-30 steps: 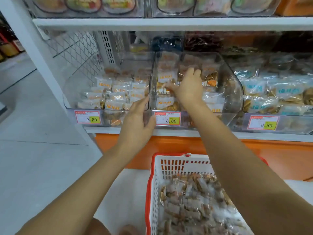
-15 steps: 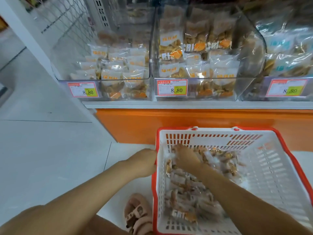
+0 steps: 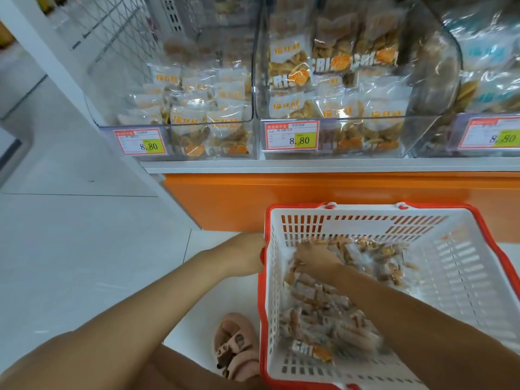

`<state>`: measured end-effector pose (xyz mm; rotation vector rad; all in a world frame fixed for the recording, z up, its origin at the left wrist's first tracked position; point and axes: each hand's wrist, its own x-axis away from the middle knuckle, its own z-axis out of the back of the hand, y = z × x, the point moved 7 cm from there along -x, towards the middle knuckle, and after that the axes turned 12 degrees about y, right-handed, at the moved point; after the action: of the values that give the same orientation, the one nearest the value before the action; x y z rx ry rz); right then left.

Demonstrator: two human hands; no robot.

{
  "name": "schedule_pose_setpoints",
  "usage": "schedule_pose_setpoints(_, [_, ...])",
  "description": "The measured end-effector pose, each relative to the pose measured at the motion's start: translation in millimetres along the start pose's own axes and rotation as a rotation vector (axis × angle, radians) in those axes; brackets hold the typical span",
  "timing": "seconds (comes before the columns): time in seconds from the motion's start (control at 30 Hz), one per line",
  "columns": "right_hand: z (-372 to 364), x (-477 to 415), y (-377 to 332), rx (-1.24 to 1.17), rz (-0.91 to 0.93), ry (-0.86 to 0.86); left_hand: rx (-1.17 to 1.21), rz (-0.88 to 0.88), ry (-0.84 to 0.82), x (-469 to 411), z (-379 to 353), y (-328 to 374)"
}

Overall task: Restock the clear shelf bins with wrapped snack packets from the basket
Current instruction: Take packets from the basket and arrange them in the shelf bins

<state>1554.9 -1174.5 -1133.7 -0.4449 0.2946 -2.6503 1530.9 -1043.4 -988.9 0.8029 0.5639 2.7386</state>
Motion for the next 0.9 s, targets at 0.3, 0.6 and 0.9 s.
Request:
schedule_pose_setpoints(0.3, [172, 66, 14, -0.818, -0.326, 0.321, 0.375, -0.108, 0.338, -6, 52, 38])
schedule_pose_setpoints(0.6, [290, 101, 10, -1.172, -0.209, 0.529, 0.802, -0.158, 0.826, 8, 148, 91])
schedule_pose_setpoints(0.9, [364, 60, -3, -1.337, -0.214, 0.761, 1.128, -0.130, 1.056, -7, 197, 97])
